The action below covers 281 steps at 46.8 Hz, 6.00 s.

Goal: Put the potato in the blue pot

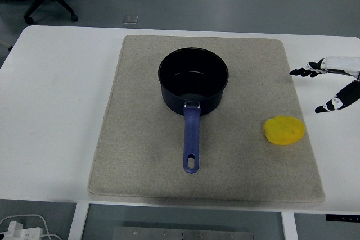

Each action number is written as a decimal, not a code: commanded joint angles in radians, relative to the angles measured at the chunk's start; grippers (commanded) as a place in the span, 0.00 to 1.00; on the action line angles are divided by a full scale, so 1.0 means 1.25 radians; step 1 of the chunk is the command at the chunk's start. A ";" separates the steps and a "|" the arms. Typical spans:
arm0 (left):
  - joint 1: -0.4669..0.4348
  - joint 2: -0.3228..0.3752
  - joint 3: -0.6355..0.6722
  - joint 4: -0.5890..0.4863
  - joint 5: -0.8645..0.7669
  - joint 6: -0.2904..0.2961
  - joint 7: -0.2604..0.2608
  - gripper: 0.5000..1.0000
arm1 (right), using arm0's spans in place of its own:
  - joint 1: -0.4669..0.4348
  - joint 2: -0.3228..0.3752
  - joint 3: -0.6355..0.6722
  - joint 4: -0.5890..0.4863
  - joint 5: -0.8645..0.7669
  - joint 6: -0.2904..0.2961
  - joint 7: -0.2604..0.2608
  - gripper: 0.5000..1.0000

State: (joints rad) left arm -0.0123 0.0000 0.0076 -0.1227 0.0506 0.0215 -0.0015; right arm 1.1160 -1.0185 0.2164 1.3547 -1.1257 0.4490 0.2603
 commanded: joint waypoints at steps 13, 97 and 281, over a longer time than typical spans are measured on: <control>0.000 0.000 0.000 0.000 0.000 0.000 0.000 0.99 | -0.094 0.016 -0.001 0.059 -0.008 -0.122 -0.002 0.87; 0.000 0.000 0.000 0.000 0.000 0.000 0.000 0.99 | -0.191 0.078 -0.060 0.043 -0.078 -0.276 -0.002 0.24; 0.000 0.000 0.000 0.000 0.000 0.000 0.000 0.99 | 0.262 0.655 -0.295 -0.393 0.086 -0.216 -0.039 0.73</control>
State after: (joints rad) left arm -0.0123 0.0000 0.0077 -0.1227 0.0506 0.0215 -0.0015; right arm 1.4429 -0.1991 -0.1518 0.8637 -1.0180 0.1788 0.2102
